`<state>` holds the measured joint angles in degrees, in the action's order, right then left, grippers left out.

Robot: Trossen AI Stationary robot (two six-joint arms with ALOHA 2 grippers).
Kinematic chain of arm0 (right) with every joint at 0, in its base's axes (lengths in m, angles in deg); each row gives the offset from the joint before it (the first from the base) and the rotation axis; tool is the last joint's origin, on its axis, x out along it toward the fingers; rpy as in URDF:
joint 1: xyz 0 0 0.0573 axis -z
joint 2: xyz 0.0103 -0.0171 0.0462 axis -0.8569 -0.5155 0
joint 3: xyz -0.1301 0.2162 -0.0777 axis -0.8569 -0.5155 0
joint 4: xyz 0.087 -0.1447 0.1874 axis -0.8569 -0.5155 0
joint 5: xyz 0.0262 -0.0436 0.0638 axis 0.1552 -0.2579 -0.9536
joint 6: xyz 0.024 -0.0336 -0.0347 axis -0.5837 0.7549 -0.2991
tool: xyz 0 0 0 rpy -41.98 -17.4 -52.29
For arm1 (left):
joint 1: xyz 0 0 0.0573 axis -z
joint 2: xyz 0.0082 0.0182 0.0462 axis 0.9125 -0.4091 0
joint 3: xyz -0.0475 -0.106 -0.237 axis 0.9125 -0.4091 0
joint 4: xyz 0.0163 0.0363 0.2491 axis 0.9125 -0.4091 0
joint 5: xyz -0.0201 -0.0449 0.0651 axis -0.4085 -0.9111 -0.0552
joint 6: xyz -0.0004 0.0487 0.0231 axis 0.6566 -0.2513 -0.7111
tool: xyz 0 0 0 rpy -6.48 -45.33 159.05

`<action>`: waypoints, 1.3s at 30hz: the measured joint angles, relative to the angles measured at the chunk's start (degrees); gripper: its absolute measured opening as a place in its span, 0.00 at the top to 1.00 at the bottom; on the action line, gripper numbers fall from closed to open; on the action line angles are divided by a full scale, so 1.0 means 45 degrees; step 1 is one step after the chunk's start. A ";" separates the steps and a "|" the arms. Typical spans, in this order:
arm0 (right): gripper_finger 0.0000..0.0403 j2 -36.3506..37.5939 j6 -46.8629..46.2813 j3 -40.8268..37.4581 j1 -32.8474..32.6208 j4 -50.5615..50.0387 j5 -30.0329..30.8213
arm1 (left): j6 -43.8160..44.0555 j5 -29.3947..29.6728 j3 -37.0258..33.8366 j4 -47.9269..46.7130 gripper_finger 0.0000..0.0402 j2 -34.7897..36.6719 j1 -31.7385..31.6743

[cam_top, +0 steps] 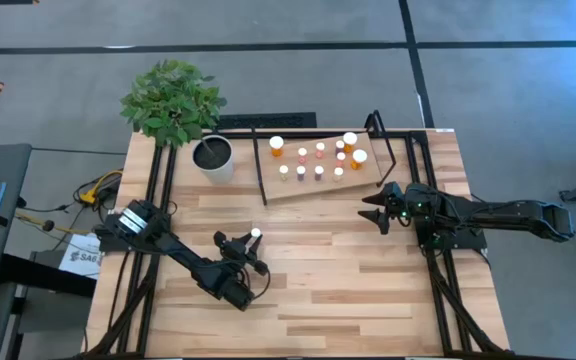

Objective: Pick and place medicine bottles onto shelf by color
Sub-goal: Put the yellow pill bottle on the shelf

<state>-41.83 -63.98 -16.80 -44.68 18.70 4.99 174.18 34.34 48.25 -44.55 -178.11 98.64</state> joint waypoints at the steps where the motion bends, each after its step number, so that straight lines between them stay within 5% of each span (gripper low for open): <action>1: 0.25 0.0000 0.0000 0.0000 -0.0004 0.0000 -0.0003 | 0.0058 0.0148 0.0000 0.0148 0.80 -0.0197 0.0005; 23: 0.25 0.0000 0.0000 0.0000 0.0000 0.0014 0.0005 | -0.0664 -0.0216 0.0015 0.1353 0.79 -0.1290 0.0218; 39: 0.25 -0.0003 0.0000 0.0000 -0.0003 0.0019 0.0005 | 0.0124 -0.0756 0.0015 0.1340 0.55 -0.0960 0.0844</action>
<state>-41.84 -63.98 -16.80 -44.70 18.79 5.01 174.74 30.94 48.32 -38.52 -182.43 102.44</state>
